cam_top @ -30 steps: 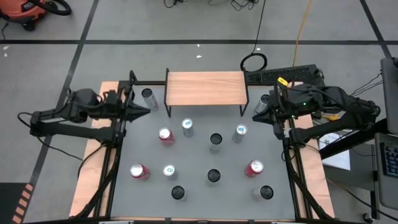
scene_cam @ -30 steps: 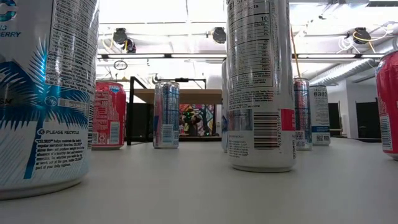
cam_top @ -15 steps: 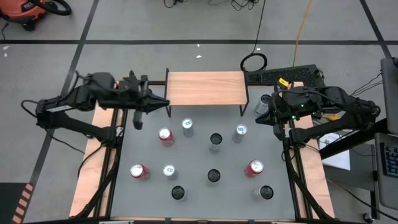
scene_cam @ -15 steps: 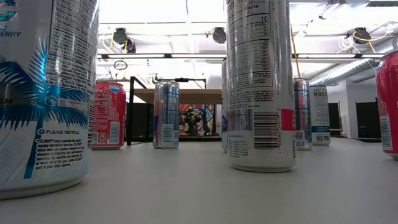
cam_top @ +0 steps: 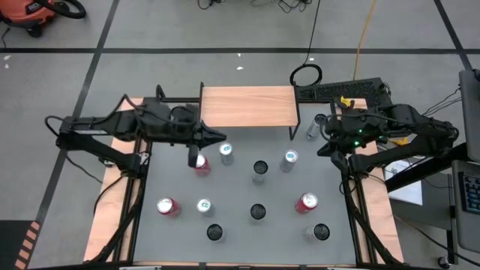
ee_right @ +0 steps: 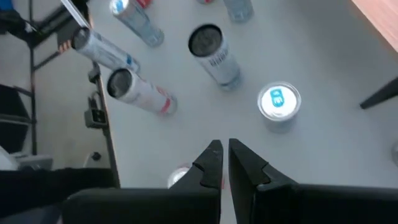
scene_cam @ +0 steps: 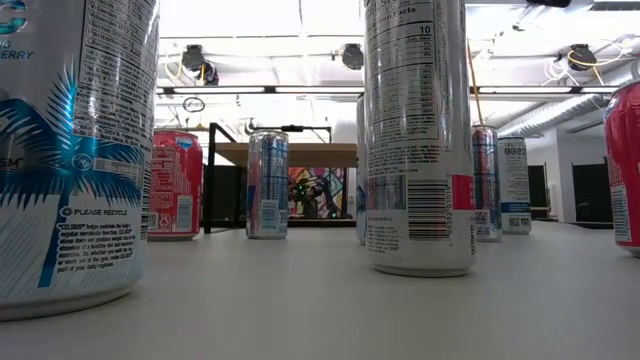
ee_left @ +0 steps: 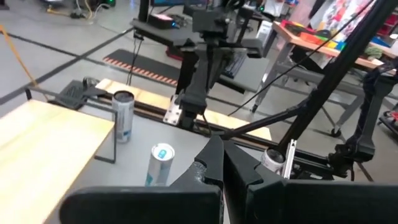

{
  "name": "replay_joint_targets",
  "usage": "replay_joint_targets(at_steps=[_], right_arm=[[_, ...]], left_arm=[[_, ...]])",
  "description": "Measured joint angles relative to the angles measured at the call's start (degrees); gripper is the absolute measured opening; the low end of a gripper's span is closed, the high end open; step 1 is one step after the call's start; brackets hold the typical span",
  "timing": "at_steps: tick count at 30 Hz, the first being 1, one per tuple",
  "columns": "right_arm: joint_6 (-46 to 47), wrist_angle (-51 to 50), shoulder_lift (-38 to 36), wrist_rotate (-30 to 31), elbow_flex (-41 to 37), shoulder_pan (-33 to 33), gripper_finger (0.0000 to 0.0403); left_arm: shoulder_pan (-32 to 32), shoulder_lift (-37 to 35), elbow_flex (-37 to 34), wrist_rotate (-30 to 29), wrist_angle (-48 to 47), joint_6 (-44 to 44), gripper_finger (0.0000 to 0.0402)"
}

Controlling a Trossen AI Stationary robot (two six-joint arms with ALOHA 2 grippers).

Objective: Place canned beverage on shelf
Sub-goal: Put the bottom right red soda can on the shelf

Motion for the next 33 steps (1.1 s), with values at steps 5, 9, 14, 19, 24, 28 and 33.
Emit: replay_joint_targets(at_steps=[5, 9, 14, 19, 24, 28, 33], right_arm=[[-3.7, -1.1, 0.0, 0.0, -0.4, 0.0, 0.0], [-3.0, -1.0, 0.1, 0.0, -1.1, 0.0, 0.0], [3.6, -0.4, 0.3, 0.0, -1.2, 0.4, 0.0], [7.3, 0.2, 1.3, 0.0, -1.2, 4.3, 0.0], [11.3, 0.3, 4.2, -0.9, -1.2, 9.2, 0.0], [14.9, 0.7, 7.7, -1.3, -0.6, 14.0, 0.0002], [18.0, 0.8, 11.7, 0.8, 1.8, 18.0, 0.0024]], left_arm=[[-2.1, 1.6, 0.0, -2.8, -0.6, 0.1, 0.0], [-2.4, 2.5, 0.0, -3.1, -0.5, -1.3, 0.0], [-2.4, 3.9, 0.0, -2.9, -0.7, -4.2, 0.0], [-2.1, 4.5, 0.0, -2.7, -1.8, -4.3, 0.0], [-2.2, 4.5, 0.0, -2.6, -3.7, -4.3, 0.0], [-2.2, 4.5, 0.0, -2.6, -6.6, -4.3, 0.0], [-2.2, 4.5, 0.0, -0.9, -11.4, -4.3, 0.0]])
